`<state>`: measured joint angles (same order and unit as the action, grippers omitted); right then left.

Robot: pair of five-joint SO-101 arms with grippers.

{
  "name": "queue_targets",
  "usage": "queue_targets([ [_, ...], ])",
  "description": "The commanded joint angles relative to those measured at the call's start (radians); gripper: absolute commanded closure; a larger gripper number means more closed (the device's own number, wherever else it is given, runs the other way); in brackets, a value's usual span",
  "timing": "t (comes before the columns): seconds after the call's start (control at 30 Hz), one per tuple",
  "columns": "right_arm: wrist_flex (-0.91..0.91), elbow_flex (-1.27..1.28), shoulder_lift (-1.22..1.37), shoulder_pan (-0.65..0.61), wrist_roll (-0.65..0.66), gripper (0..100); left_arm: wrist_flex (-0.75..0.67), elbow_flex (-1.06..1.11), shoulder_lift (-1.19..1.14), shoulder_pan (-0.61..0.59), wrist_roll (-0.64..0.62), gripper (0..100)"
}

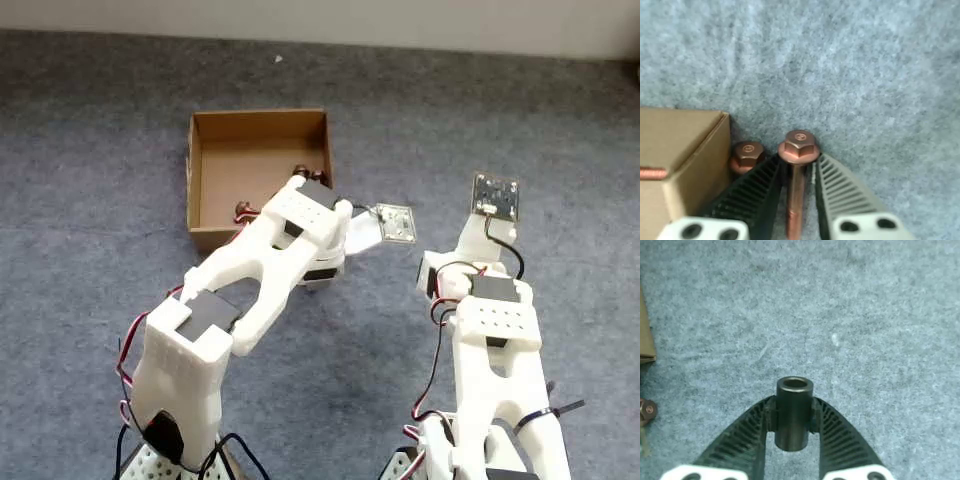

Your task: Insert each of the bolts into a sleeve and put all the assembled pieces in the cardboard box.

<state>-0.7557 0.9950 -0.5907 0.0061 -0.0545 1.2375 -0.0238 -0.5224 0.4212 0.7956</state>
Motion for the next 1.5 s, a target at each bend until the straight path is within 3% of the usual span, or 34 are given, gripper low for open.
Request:
queue_targets([
  [0.0,0.022,-0.018,-0.041,0.008,-0.006,99.2,-0.002,-0.035,-0.004,0.015,0.011,98],
  [0.33,0.022,-0.018,-0.041,0.01,-0.008,99.2,0.091,-0.025,0.039,0.018,-0.052,99],
  [0.6,0.022,-0.018,-0.041,0.038,-0.009,99.2,0.077,0.183,0.329,0.012,-0.072,99],
  [0.97,0.018,-0.018,-0.042,0.033,-0.009,99.2,-0.138,0.591,0.823,-0.007,-0.27,99],
  [1.17,-0.01,-0.019,-0.048,0.031,-0.009,99.2,-0.265,0.751,1.076,-0.05,-0.45,99],
  [1.47,-0.008,0.084,-0.406,-0.081,-0.002,99.2,-0.419,0.938,1.382,-0.122,-0.657,99],
])
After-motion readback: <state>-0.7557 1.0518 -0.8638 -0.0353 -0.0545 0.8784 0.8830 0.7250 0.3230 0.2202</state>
